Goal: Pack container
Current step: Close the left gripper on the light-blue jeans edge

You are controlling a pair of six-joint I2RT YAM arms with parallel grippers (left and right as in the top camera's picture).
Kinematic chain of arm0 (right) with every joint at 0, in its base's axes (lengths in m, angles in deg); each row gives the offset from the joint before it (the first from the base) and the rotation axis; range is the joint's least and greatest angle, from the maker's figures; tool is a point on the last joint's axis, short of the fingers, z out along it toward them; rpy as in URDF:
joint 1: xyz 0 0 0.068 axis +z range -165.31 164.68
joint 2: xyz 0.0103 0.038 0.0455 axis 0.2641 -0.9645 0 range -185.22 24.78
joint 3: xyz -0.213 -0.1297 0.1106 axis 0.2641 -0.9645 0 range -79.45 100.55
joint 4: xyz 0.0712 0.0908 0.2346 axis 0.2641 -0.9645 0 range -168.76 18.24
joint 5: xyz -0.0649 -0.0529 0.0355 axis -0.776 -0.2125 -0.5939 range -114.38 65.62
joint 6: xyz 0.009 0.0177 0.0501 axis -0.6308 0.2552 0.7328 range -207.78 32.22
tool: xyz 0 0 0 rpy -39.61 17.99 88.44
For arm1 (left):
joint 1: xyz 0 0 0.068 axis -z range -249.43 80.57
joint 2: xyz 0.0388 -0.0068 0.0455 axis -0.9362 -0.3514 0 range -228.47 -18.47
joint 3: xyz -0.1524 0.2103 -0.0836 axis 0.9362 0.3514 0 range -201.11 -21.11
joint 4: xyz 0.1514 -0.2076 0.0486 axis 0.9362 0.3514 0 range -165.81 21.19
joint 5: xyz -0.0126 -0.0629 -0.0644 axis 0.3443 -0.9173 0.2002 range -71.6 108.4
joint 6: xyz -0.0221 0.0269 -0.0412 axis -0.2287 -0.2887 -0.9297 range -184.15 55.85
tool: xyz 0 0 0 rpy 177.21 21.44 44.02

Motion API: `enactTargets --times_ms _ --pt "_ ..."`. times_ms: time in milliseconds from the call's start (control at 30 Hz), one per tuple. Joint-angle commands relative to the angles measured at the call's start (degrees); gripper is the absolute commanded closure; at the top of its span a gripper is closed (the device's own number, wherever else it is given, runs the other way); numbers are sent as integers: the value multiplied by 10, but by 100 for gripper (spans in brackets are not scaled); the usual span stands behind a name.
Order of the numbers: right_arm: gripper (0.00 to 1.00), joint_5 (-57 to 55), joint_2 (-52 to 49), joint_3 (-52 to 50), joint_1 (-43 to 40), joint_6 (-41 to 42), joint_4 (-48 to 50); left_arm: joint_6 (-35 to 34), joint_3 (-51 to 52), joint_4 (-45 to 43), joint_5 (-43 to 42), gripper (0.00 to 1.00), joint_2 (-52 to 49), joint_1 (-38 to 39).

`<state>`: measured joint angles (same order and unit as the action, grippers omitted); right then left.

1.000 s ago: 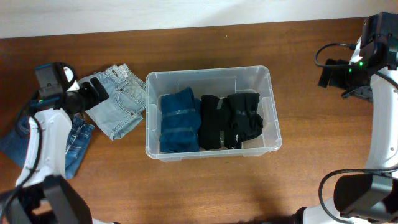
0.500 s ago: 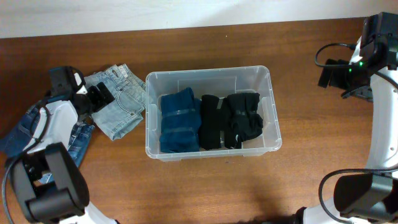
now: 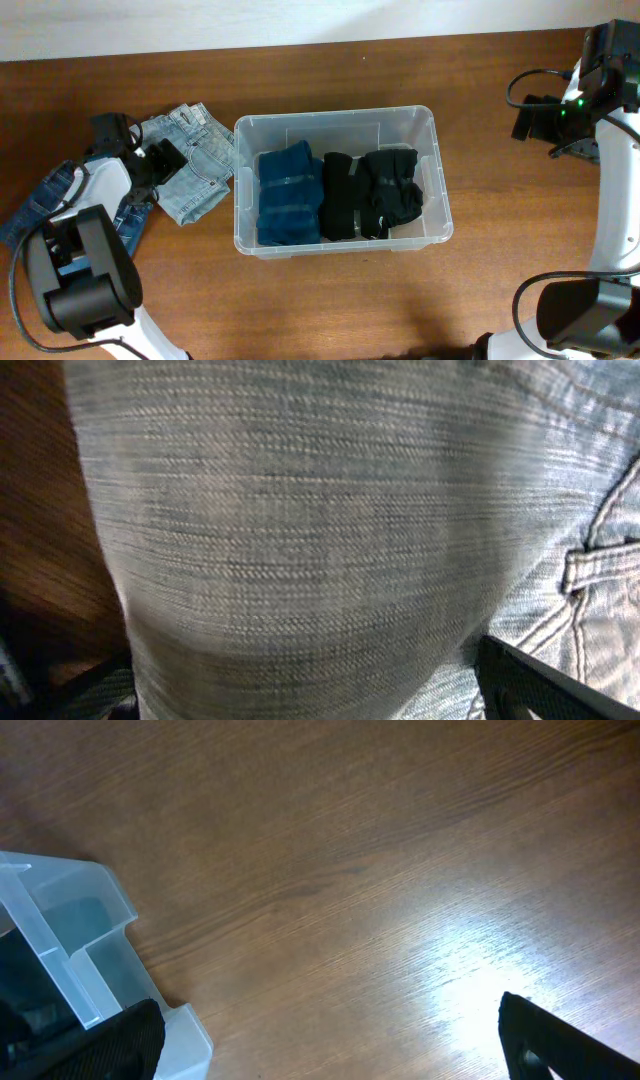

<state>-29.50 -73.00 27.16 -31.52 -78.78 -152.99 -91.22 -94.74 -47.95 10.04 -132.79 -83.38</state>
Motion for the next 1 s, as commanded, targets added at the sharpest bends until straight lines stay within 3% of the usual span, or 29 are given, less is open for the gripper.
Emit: enactTargets --times_ms 0,167,333,500,700,967 --pt "2 -7 -1 2 -4 3 0 -18 5 3 -2 0 -43 -2" --pt "1 -7 -1 2 -4 3 0 -18 5 -3 -2 2 -48 -2" --pt "1 -7 -1 2 -4 3 0 -16 5 -5 -2 41 -48 -2" --pt "1 -7 -1 2 -4 3 0 9 5 -8 -2 59 -48 -2" --pt "2 -7 -1 2 -4 3 0 51 -2 -6 -2 96 -47 -5" --pt "2 -7 -1 2 -4 3 0 51 -33 6 -26 99 -43 -14"
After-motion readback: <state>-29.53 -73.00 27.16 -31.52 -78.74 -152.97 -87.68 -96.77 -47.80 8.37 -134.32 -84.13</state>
